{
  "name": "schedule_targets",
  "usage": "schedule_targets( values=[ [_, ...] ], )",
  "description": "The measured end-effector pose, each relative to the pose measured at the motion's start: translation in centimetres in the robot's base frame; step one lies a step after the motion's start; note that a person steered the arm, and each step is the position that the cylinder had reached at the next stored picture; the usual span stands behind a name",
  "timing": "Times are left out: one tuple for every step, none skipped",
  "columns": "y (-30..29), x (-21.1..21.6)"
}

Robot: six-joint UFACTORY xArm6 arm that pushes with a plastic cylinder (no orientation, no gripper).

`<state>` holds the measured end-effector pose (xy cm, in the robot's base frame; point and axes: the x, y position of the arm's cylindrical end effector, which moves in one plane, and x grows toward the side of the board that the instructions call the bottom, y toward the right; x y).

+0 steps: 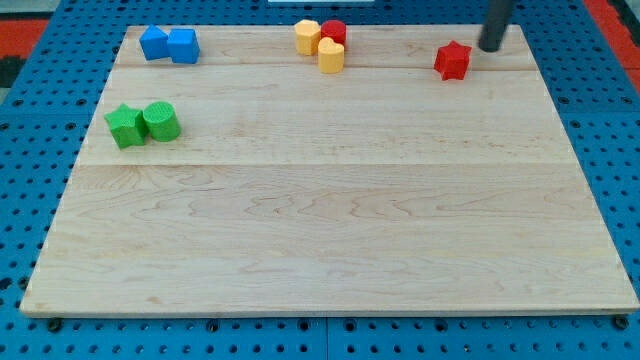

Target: Move the red star into the group of blocks at the top center of the board

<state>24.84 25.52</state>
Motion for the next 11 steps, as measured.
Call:
schedule_targets(
  values=[
    [-0.5,2.6],
    [-7.7,3.3],
    [-15.2,3.1],
    [-15.1,3.8],
    [-13.0,3.9],
    [-12.6,1.9],
    [-11.4,-0.6],
    [-18.1,-0.8],
    [-24.6,-0.8],
    [-22.9,-0.2],
    [-19.1,5.0]
  ],
)
